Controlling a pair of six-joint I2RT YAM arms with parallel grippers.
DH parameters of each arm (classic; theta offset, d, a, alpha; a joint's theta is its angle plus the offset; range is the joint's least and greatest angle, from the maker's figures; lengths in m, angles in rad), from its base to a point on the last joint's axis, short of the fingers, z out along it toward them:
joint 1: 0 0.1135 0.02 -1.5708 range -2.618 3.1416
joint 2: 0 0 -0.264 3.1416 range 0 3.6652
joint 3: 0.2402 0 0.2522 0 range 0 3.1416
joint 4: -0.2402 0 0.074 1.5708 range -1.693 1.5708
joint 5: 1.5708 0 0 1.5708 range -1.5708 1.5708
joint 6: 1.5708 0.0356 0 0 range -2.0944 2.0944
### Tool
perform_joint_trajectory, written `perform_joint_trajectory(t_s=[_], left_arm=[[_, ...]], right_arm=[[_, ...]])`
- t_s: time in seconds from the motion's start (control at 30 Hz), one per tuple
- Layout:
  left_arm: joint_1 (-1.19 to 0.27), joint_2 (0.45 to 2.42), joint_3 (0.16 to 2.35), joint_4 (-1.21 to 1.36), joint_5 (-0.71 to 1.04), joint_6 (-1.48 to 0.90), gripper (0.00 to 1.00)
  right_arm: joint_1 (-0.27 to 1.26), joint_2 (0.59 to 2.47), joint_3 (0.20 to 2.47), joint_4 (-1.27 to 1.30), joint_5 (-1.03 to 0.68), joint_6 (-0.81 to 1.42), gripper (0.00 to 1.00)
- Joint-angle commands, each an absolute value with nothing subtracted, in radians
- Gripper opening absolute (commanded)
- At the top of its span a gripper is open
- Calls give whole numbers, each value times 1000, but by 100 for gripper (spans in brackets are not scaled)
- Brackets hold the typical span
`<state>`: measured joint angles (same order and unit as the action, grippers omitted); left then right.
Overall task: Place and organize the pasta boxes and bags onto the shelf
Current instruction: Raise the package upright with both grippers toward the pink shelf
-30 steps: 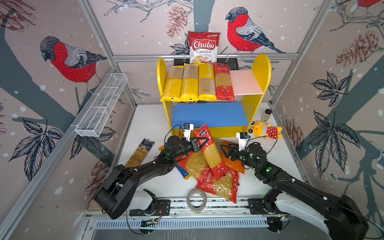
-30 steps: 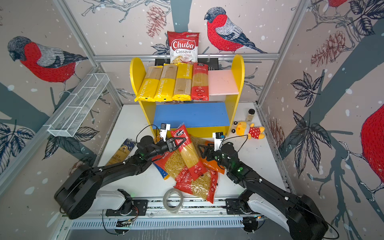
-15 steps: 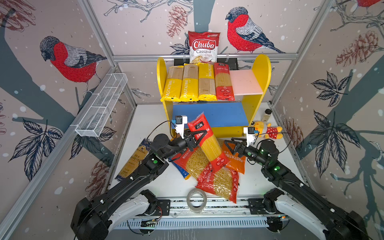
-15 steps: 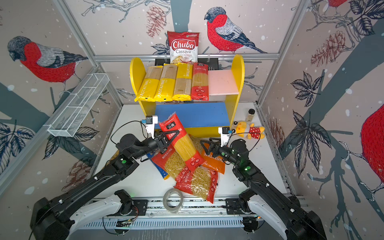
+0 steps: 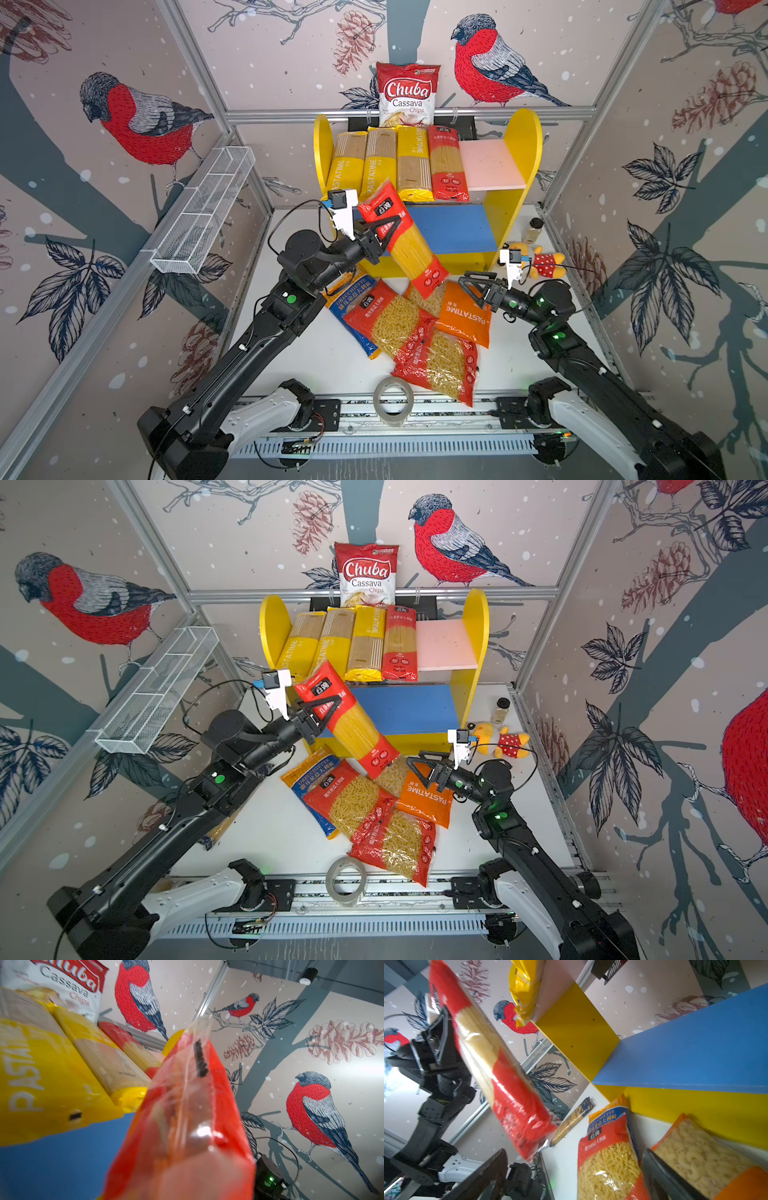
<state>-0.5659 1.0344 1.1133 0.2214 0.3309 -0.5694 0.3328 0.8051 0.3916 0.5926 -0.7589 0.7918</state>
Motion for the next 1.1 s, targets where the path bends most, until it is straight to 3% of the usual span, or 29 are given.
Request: perform_joint_trajectory(t_s=[0.0,0.27,0.6,0.7,0.93,1.07], left_arm=[[-540,1038,1153,312,316,-590,0],[-540,1095,1192,396,362,-693,0],[-541,1148,1206,495,405,-810,0],[-541,1160,1213,497,405,-814,0],[-540,1192,1229,501,408,-824,0],[-540,1212,1242,499,408,-827,0]], right_arm=[[306,803,385,747,-842,895,99],[466,857,481,681,-723,783,99],[506,1012,553,938,-739,880,95],[506,1029,560,1016,-762,924,88],[515,1050,555,1087,-761,968,58],[517,1059,557,1111,-759,984,48]])
